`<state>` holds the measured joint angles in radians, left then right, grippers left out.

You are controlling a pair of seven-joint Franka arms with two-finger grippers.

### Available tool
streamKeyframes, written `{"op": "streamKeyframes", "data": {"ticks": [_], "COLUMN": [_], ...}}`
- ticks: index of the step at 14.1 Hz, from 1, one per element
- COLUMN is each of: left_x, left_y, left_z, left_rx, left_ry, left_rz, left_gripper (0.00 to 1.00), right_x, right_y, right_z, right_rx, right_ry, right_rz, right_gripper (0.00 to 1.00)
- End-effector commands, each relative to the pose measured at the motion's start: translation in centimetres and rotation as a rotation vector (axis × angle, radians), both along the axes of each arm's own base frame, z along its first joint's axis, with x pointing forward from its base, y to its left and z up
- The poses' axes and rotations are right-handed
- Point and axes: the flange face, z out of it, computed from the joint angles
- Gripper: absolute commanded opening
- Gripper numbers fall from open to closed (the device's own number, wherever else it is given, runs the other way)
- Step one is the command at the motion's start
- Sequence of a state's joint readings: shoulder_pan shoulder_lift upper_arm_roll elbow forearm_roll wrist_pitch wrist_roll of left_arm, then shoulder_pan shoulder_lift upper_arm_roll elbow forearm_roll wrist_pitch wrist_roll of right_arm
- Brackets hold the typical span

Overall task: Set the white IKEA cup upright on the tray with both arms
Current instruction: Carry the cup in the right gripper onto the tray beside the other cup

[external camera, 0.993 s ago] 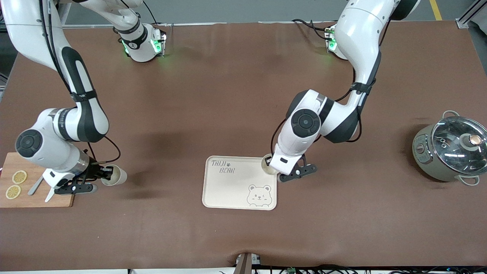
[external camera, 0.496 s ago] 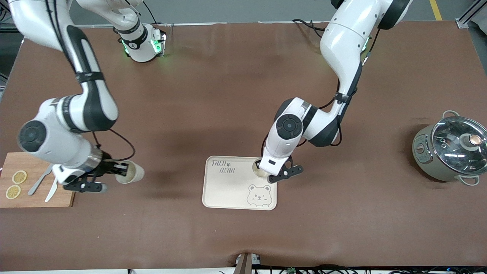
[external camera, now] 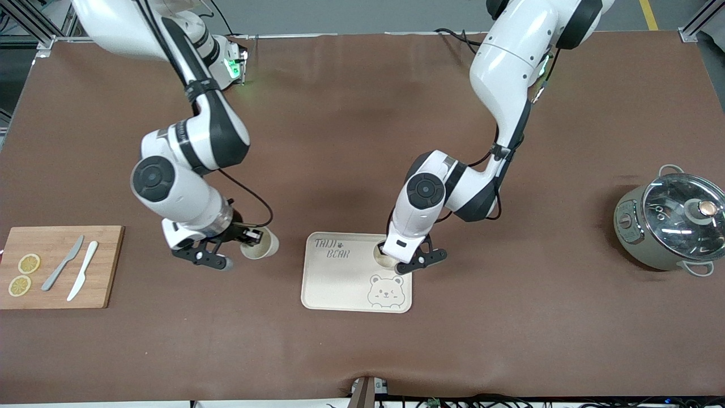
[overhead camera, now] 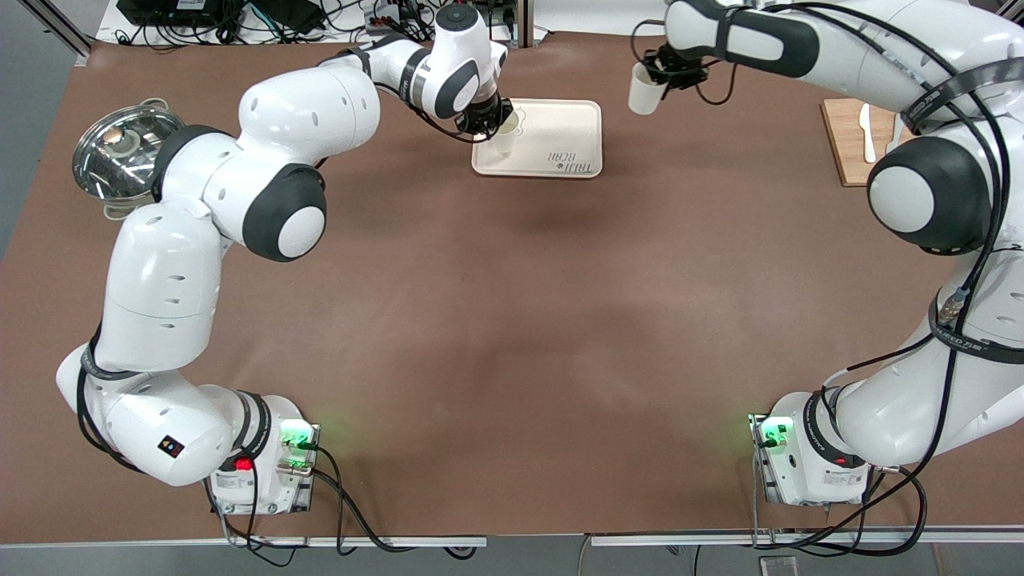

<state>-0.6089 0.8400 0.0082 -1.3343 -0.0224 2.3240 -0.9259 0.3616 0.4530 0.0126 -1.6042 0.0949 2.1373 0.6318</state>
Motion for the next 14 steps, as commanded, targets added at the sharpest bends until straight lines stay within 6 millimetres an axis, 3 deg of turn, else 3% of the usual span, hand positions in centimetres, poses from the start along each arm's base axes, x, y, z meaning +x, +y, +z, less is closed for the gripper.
{"op": "streamKeyframes", "data": {"ticks": [1,9,14], "left_x": [0.4,1.0,1.1], "left_y": [-0.6,0.1,0.1], "left_z": [-0.1,-1.0,-1.4], "left_rx": [-0.003,-0.002,-0.01], "left_ry": [-0.028,-0.049,-0.063], "left_rz": [0.015,0.023,0.025], "left_gripper": [0.0,0.0,0.0], "right_x": [0.1,-0.3,0.1], "right_y": [2.9,10.6,13.2], "right_z": [0.6,-3.1,-5.0], "right_rx": [0.014,0.029,0.058], "right_ry": [-0.011,-0.012,-0.055], "right_rz": [-0.065,-0.176,-0.213], "right_gripper": [0.0,0.0,0.0]}}
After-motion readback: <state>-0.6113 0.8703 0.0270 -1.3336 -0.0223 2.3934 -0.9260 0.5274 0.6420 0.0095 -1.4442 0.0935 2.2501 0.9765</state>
